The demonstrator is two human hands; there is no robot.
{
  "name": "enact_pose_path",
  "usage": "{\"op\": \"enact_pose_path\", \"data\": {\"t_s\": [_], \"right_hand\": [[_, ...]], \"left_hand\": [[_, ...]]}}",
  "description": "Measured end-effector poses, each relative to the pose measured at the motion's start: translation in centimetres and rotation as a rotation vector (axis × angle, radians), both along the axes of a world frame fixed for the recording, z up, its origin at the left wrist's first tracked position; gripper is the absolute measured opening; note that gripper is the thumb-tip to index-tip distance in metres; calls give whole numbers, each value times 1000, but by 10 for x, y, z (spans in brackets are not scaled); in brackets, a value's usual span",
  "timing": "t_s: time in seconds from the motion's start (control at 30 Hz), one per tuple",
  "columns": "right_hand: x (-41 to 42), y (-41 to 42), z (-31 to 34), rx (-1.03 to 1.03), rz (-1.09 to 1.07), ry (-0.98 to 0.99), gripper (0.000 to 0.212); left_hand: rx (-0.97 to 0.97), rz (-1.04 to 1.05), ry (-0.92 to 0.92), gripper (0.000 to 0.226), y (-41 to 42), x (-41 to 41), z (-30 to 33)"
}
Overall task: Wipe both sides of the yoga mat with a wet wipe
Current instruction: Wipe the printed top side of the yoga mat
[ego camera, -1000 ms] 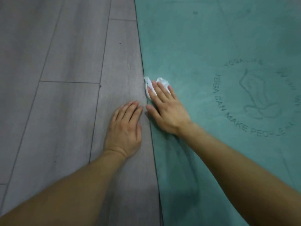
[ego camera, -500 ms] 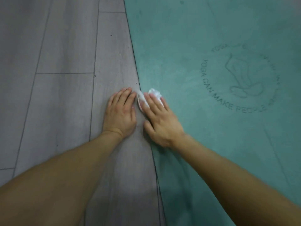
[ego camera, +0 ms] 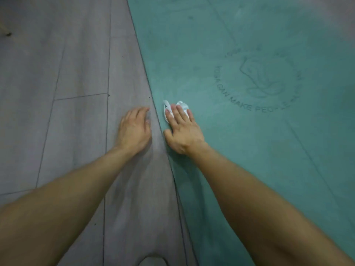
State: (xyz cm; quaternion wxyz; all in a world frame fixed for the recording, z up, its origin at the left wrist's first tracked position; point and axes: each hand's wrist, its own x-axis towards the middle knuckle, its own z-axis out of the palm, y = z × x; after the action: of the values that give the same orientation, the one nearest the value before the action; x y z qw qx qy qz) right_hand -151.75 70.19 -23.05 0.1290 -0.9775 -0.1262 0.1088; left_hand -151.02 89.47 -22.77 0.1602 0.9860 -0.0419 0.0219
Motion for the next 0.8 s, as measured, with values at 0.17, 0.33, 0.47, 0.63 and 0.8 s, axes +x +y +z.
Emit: {"op": "enact_pose_path", "data": {"t_s": [0.17,0.33,0.47,0.63,0.8], "right_hand": [[-157,-37,-5,58,361,-89,83],[-127,-145,0,-110,121,-85,78],[-64,-217,-2,-82,-453,32,80],[-132,-119,-9,-9,248,-121,79],[-99,-164,-5,-101,218,-137,67]], "left_hand": [[-85,9,-38,35,-15,-61,-5],[-57,-30,33,31,-40,-102,-6],[59,-3,11,19,-56,-122,5],[155,13,94,35,-69,-137,11],[124,21,119,27,-70,-137,10]]}}
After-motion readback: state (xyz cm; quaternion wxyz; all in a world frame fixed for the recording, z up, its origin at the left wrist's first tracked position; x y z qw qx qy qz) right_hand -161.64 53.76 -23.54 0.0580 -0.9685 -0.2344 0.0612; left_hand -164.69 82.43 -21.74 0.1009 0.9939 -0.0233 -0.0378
